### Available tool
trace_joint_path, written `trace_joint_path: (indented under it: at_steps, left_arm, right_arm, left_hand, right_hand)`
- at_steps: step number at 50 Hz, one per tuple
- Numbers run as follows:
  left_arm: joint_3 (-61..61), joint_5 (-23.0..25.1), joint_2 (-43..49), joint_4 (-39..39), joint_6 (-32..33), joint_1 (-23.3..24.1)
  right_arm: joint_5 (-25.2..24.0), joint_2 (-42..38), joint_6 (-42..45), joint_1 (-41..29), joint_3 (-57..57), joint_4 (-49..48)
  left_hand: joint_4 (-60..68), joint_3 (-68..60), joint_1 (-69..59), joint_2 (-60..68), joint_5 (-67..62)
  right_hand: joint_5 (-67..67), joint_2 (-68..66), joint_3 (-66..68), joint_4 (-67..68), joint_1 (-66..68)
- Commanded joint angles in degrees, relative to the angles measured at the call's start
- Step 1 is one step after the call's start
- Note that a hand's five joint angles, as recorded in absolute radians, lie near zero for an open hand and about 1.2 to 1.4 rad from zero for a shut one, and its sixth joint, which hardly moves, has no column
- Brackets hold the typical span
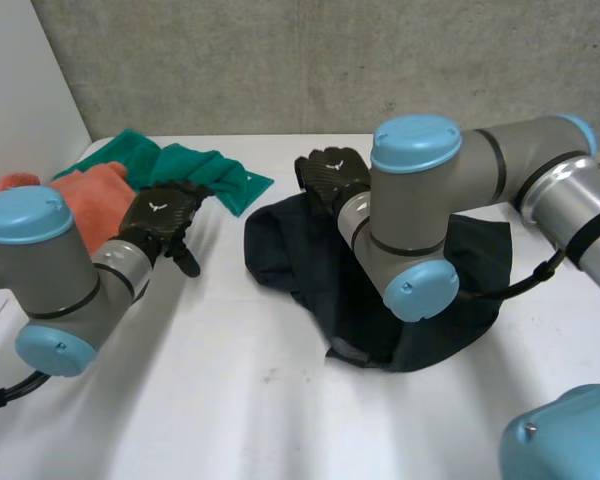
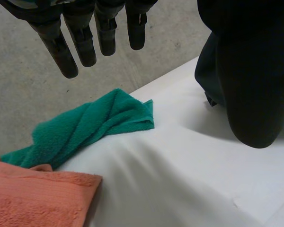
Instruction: Fold the laundry.
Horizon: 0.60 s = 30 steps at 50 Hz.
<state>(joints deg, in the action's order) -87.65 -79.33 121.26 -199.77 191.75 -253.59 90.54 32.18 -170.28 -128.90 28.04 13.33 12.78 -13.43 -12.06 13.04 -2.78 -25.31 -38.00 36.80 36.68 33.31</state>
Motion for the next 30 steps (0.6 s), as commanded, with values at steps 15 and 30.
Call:
trace_joint_path:
  at_steps: [15, 30]
  left_arm:
    - [4.59, 3.91, 2.75, -0.88, -6.56, -1.03]
    - [5.22, 13.85, 7.06, 0.17, -13.77, 5.64]
  right_arm:
    - [-4.32, 30.73, 16.73, 0.49, 23.10, 1.08]
    - [-5.82, 48.14, 17.08, 1.11, 37.78, 0.55]
  left_hand:
    - [-2.73, 3.38, 2.01, -3.00, 2.74]
    - [0.12, 0.53, -0.84, -0.15, -0.11]
  right_hand:
    - [-44.69, -42.00, 43.20, 43.32, 46.69]
    - [-44.69, -42.00, 43.20, 43.32, 46.69]
